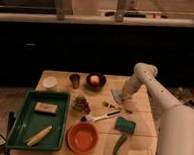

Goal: Place towel in red bowl

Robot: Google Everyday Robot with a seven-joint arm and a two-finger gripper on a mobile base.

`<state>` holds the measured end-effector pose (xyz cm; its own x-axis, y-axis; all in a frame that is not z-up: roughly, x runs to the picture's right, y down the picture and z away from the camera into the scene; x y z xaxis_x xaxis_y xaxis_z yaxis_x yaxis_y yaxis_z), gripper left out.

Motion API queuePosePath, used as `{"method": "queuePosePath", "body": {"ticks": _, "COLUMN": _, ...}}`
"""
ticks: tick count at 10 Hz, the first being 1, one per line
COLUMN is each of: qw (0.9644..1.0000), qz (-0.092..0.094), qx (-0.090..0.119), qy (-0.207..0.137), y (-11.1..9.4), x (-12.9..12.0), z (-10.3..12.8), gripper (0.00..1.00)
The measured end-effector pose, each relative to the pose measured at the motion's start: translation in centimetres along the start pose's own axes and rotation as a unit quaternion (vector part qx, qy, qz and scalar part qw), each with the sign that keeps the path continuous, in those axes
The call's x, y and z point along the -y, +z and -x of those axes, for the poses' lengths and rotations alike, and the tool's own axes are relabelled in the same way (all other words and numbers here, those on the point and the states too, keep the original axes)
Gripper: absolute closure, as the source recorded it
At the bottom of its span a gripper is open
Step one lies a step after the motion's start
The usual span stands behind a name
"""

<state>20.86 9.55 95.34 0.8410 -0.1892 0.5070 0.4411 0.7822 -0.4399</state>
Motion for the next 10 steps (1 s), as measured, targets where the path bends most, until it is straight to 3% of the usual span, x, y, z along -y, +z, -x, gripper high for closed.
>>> {"method": "queuePosePath", "body": {"ticks": 2, "qw": 0.9998, "qz": -0.007, "qx": 0.017, "qy": -0.005, "y": 0.4, "x": -0.5, "z": -0.6, "gripper": 1.00}}
{"method": "queuePosePath", "body": {"ticks": 7, "qw": 0.9998, "qz": -0.003, "qx": 0.016, "qy": -0.007, "y": 0.1, "x": -0.7, "z": -0.6, "gripper": 1.00}}
{"method": "queuePosePath", "body": {"ticks": 10, "qw": 0.9988, "qz": -0.017, "qx": 0.018, "qy": -0.042, "y": -2.4, "x": -1.3, "z": 0.1, "gripper": 1.00}}
